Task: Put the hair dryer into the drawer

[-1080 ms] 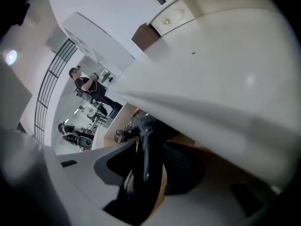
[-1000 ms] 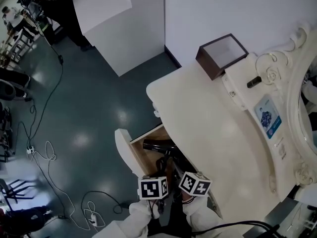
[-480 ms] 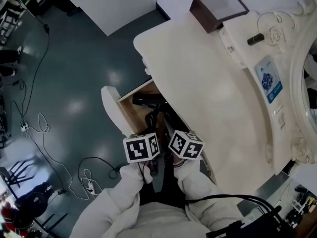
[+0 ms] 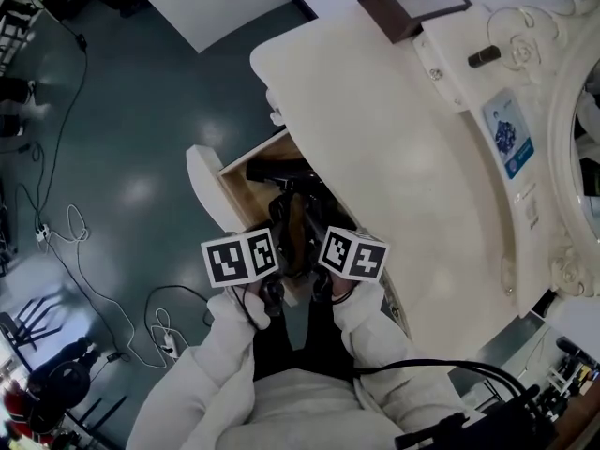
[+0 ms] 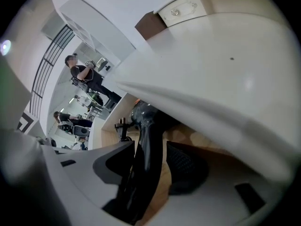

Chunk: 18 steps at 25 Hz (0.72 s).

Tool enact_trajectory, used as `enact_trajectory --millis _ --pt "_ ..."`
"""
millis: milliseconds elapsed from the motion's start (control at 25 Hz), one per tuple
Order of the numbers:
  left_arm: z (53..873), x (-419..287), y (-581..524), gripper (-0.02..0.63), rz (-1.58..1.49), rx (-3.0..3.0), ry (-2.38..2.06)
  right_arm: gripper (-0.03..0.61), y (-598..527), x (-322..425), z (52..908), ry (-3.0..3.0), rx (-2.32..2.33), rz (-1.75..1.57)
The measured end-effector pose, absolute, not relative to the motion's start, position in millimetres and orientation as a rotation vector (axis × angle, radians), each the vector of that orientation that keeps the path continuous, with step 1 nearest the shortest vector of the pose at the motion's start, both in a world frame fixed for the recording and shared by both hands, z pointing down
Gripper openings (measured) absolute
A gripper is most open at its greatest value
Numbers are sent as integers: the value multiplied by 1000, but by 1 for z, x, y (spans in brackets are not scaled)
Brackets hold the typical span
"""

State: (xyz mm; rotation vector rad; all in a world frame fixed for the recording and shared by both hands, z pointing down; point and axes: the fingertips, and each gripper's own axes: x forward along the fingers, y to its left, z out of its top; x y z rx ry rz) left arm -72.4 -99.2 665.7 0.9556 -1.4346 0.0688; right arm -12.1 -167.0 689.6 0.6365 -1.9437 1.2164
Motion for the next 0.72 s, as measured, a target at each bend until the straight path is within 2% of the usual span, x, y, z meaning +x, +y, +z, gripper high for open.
enact_trajectory --millis 720 --pt "639 -97 -68 95 -18 1006 -1489 247 -112 22 660 -1784 351 1160"
